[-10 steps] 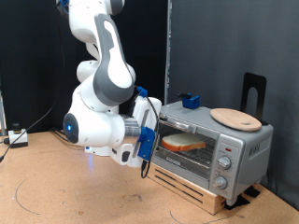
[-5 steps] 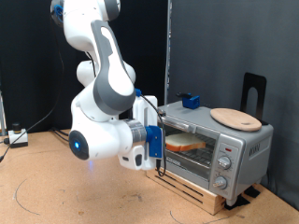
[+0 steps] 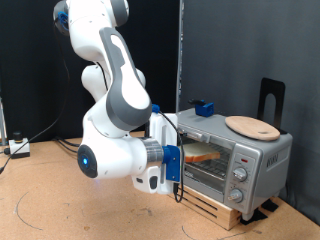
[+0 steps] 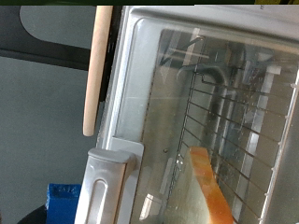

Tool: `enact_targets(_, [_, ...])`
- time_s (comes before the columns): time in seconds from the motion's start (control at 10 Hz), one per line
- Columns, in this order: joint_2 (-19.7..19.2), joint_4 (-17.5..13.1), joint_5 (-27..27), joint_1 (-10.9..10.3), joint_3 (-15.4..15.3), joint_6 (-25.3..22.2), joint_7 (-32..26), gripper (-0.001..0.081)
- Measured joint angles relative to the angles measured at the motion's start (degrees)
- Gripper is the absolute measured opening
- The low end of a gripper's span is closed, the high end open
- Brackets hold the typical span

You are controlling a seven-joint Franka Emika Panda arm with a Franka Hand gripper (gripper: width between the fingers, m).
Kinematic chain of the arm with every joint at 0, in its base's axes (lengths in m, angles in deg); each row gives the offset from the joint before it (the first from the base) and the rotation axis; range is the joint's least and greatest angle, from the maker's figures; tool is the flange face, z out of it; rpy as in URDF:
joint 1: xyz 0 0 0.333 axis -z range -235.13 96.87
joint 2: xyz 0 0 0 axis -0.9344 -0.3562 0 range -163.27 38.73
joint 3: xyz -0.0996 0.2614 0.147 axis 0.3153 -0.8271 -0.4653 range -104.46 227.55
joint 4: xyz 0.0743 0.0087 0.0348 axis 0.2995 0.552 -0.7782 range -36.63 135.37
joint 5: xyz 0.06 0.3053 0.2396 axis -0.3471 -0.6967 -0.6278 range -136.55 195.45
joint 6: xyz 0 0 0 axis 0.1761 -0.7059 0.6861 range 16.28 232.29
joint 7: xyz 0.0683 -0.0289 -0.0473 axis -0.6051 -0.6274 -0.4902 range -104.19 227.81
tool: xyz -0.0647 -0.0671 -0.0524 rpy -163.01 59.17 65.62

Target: Make a piece of toast with the oven

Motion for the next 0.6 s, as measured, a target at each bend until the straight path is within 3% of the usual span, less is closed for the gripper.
enact_targets(0.3, [-1.8, -1.6, -1.3, -0.6, -0.1, 1.4, 0.2, 0.0807])
enact_targets(0.6, [-6.7, -6.8, -1.7, -2.7, -0.2, 4.3, 0.4, 0.0807])
